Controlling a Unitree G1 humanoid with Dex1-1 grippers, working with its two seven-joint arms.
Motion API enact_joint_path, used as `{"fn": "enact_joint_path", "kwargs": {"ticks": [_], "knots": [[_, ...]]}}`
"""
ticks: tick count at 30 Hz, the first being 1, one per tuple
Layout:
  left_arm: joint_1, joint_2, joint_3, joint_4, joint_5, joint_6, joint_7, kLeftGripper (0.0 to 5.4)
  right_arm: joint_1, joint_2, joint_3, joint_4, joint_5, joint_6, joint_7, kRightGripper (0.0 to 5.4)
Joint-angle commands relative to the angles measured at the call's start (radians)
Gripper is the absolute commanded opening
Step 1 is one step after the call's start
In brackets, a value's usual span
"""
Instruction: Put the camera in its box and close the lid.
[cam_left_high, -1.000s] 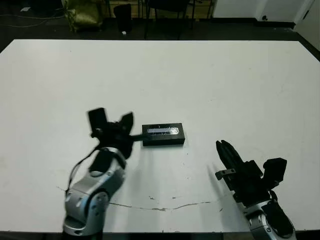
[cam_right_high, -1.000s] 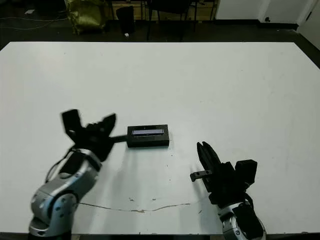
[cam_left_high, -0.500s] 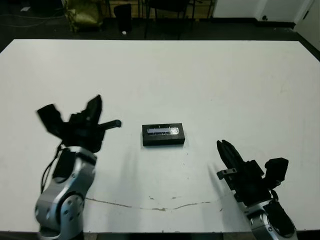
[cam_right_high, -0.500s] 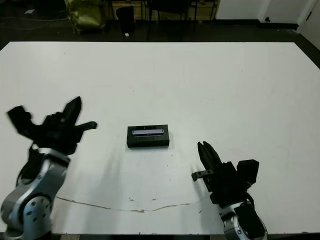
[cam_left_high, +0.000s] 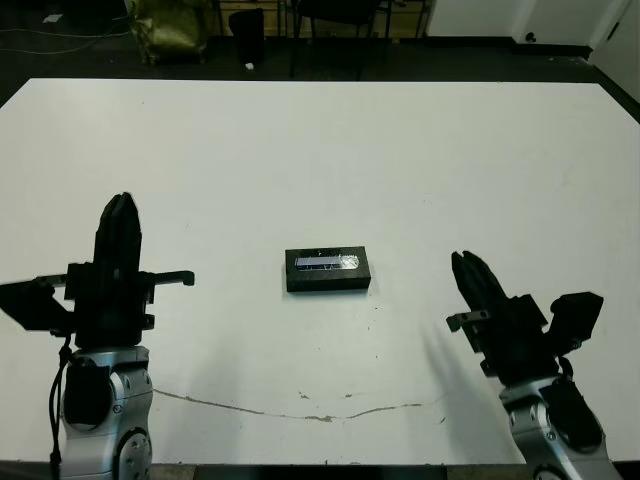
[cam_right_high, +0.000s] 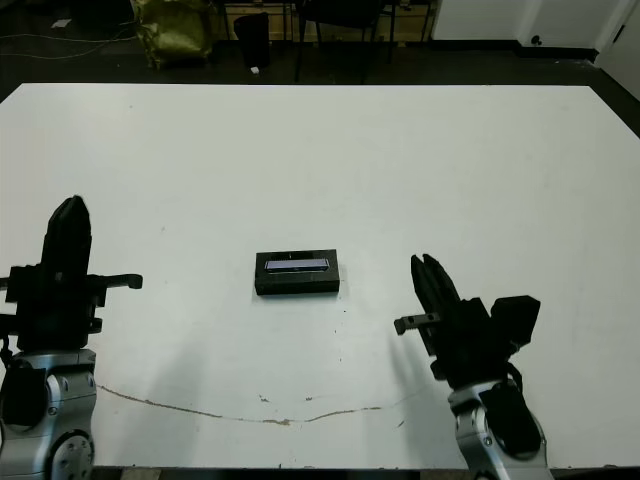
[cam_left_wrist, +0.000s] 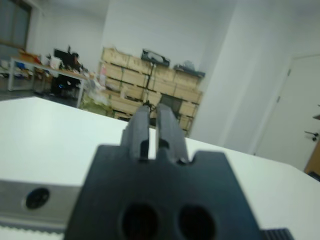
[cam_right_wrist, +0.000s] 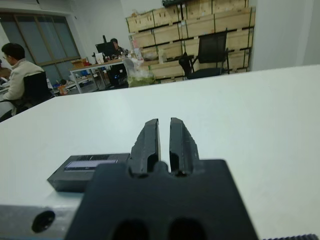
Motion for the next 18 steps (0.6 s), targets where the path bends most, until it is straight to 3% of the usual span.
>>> {"fn": "enact_joint_path", "kwargs": {"ticks": [1,4,9,18], "knots": [[-0.01,0.025,0.011,0.0,0.007,0.062,0.028,0.01,-0.029,-0.003,-0.005,0.049,-0.024,-0.011,-0.007,0.0],[-0.024,0.06,0.029,-0.047,0.001,0.157,0.054,0.01,-0.056,0.008,-0.006,0.062,-0.037,-0.003,-0.03,0.0],[-0.054,0.125,0.072,-0.126,-0.073,0.333,0.074,0.01,-0.11,0.012,-0.016,0.116,-0.041,-0.035,-0.02,0.0],[-0.081,0.184,0.08,-0.178,-0.122,0.481,0.068,0.01,-0.123,0.015,-0.009,0.146,-0.048,-0.047,-0.018,0.0]]}}
